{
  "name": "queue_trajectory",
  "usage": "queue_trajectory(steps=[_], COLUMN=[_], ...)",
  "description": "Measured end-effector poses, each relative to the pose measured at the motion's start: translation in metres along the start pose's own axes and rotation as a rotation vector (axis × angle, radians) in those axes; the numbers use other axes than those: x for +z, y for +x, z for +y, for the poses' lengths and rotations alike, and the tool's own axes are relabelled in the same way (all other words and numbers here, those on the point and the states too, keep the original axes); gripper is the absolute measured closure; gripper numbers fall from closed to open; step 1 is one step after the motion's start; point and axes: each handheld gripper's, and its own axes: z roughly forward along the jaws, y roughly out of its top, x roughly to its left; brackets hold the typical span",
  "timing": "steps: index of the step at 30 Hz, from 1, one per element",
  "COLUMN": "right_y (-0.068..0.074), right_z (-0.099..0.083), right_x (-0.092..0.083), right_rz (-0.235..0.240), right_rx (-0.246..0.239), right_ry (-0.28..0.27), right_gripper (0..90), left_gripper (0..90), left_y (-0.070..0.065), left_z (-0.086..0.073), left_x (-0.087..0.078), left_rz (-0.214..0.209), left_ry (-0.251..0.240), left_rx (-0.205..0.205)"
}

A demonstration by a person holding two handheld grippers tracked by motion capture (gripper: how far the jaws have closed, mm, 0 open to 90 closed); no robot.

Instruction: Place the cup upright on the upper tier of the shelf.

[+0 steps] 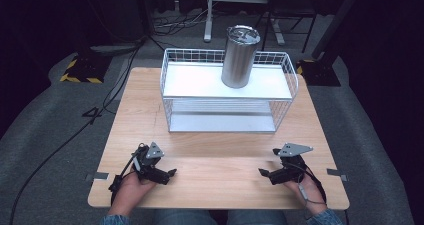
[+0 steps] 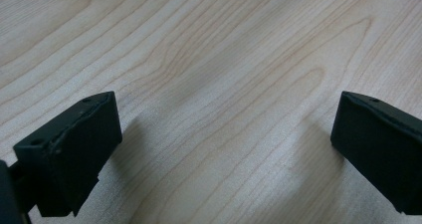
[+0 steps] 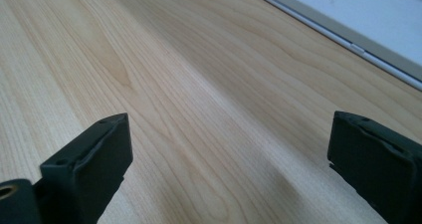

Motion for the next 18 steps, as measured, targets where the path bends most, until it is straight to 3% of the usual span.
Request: queue_trajectory(steps=[8,15,18], right_y=[0.003,0.005,0.006], right_z=[-0.001,-0.004,-0.006], right_x=[0.007,0.022,0.024], right_rz=[-0.041,-0.058,-0.067], right_rx=[-0.013,0.011,0.042], right_ry=[0.052,0.131,0.094], right_gripper=[3.8,0.0,0.0], left_gripper=[0.2,0.2,0.2], left_y=[0.000,0.000,-0.001], left_z=[0.000,0.000,0.000], left_x=[0.000,0.000,0.000], left_rz=[0.000,0.000,0.004], left_ry=[0.000,0.000,-0.001], left_rx=[0.000,0.000,-0.005])
